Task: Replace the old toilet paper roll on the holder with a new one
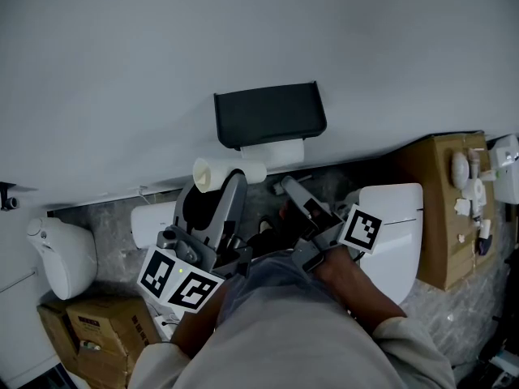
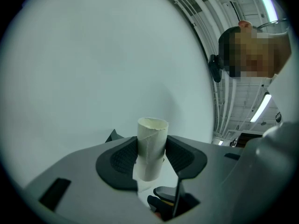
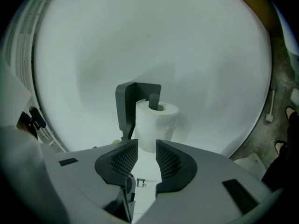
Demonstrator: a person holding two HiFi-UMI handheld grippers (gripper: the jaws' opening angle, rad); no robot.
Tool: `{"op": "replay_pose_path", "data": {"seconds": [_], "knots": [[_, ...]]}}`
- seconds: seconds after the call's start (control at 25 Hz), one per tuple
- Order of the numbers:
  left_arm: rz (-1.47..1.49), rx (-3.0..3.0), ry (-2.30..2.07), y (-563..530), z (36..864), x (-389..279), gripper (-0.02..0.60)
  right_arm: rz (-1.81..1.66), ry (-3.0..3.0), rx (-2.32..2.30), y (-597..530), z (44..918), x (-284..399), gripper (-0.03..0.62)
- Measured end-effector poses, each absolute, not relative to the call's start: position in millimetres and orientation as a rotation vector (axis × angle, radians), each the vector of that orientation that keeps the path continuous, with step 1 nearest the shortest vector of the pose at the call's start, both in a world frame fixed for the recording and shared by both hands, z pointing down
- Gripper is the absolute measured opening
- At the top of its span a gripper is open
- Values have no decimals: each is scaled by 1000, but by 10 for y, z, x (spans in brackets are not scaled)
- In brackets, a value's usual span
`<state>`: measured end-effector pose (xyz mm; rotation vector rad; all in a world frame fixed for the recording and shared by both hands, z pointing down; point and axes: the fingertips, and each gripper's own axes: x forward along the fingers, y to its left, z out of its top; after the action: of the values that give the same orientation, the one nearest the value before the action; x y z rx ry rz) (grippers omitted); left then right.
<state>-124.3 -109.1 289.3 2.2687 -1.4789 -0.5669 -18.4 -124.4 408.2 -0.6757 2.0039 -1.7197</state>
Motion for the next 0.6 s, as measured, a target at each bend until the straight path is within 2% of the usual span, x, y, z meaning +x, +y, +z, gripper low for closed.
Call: {"op": "replay_pose_path", "data": {"seconds": [0.08, 0.16, 0.4, 0.6], "knots": [[-573, 2278, -1470, -1109, 2856, -1246, 179, -1715, 2026, -648, -1210, 4065, -212, 89], [-583, 2293, -1449, -1129, 2801, -1239, 179, -1705, 2052, -587, -1157, 4009, -267, 61], [-504, 2424, -1472, -1258, 2579, -1231, 180, -1656, 2179, -457, -997, 3882, -382, 29], [-371, 2509, -1468, -1490, 2493, -1265, 179, -1664, 2187, -421, -973, 3874, -393, 28]]}}
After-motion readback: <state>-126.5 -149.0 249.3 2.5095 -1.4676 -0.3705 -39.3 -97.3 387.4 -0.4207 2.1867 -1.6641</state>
